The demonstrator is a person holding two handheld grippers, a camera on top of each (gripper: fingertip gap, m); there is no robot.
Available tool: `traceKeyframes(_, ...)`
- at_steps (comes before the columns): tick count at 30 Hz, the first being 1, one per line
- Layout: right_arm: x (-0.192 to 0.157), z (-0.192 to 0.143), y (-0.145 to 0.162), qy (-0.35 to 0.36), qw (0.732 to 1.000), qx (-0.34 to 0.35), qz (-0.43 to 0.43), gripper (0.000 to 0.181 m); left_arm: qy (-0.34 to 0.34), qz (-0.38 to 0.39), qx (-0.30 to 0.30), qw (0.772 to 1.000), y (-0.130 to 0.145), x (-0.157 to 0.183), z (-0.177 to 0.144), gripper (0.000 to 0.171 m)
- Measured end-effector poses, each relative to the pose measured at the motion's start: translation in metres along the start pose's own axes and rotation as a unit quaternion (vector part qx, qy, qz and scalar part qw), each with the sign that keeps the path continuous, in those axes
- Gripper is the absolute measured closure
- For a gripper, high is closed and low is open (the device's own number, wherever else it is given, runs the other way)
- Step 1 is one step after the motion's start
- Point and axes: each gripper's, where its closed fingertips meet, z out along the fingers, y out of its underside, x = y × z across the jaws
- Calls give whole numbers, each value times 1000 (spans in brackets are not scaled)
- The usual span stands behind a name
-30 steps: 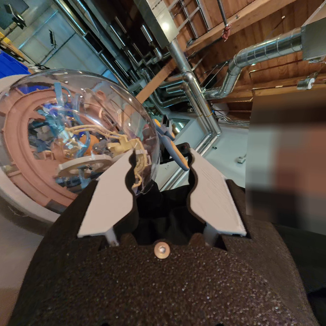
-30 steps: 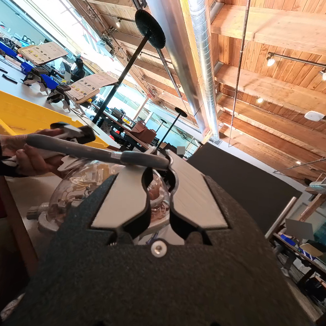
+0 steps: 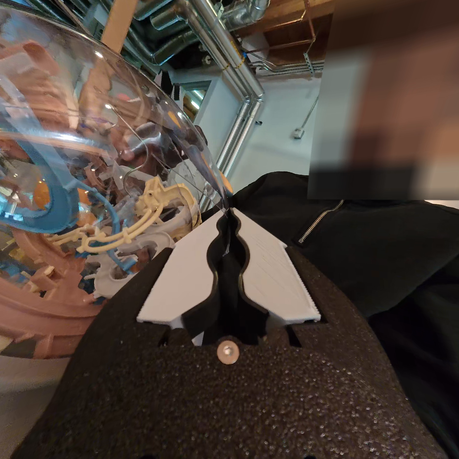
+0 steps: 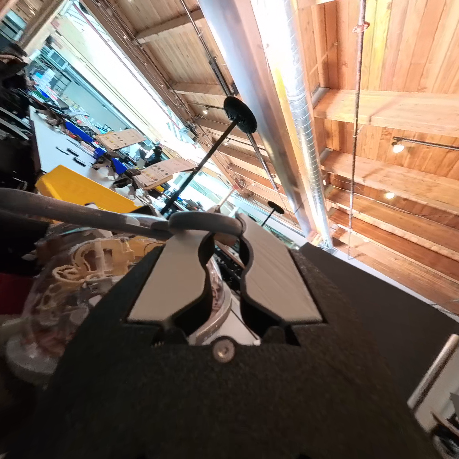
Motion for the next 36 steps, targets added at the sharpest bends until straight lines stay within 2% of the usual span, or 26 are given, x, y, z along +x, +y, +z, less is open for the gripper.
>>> traceKeyframes(2,3,3,-1,26,999,-10,-35,173,-9,2,11,1000,-4,-3,-2,171)
traceKeyframes(5,8,5,-1,64,991,-29,-111,175,-63,1,73,995,-27,-19,-11,170)
traceKeyframes(7,14,4,-2,88,984,-37,-148,179,-95,11,101,990,-36,-25,-17,155)
traceKeyframes(9,22,-1,-2,107,983,-41,-147,181,-123,18,124,985,-45,-27,-24,132)
traceKeyframes(10,26,-4,-2,115,983,-43,-139,181,-144,20,134,980,-50,-30,-30,128)
traceKeyframes(14,32,-15,5,117,982,-53,-136,181,-200,36,159,966,-67,-29,-44,128)
traceKeyframes(17,27,-20,9,110,985,-56,-123,181,-244,53,128,960,-70,-28,-33,128)
traceKeyframes(19,20,-21,13,95,987,-60,-115,181,-246,60,111,961,-72,-24,-17,128)
traceKeyframes(25,2,-18,16,75,987,-67,-125,181,-262,88,132,952,-89,-20,13,128)
traceKeyframes(31,-16,-18,5,37,994,-46,-93,181,-266,91,124,952,-87,-20,17,129)
traceKeyframes(33,-26,-18,3,19,993,-48,-109,181,-240,65,131,960,-86,-16,16,128)
traceKeyframes(36,-40,-19,-3,-11,992,-37,-123,181,-151,-3,115,982,-75,0,23,128)
